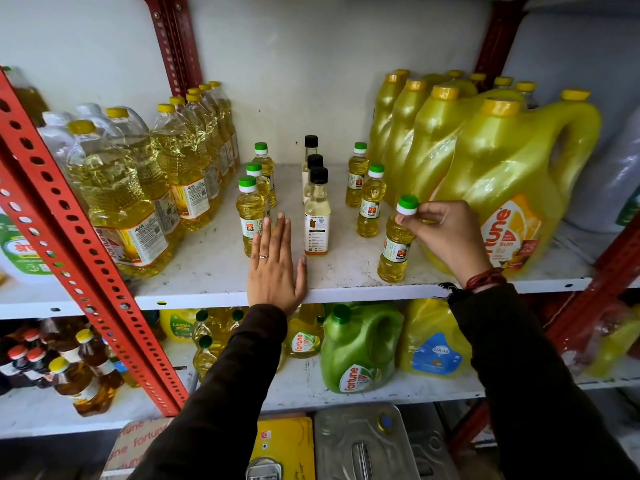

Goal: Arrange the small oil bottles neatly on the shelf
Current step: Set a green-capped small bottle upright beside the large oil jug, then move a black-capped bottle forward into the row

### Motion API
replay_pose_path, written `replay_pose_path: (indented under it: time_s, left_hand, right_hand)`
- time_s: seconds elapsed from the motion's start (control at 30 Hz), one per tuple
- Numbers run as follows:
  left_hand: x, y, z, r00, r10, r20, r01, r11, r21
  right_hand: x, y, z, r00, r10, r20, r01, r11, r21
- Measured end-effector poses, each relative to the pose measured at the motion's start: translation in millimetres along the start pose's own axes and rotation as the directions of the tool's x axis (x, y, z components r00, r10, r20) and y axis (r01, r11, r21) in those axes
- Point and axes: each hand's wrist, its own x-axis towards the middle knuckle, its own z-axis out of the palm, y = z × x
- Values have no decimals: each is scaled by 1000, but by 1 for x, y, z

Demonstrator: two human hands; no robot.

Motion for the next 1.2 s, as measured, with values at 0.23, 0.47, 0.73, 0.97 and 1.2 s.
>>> replay_pose_path:
  time_s: [0.23,0.47,0.73,0.97,1.2]
  left_hand:
    - [1,0,1,1000,2,-2,-2,1000,1]
    - [0,0,1,1000,3,-17,-3,1000,-12]
    - [2,-1,1,999,-1,-44,-1,999,-38]
    - [0,-2,2,999,0,-53,-3,998,-57]
    - [0,-3,0,998,4,-55,-6,999,-52]
  right_hand:
    - [-4,-3,-2,1000,15,-13,-15,1000,-10]
    - [-7,-4,-3,999,35,-9,-34,999,40]
    - [-4,-17,-6,999,-23,-42,25,999,45]
    - [-2,-72,19,952,-307,-5,306,947,94]
    - [39,-75,101,942,-83,325,72,996,46]
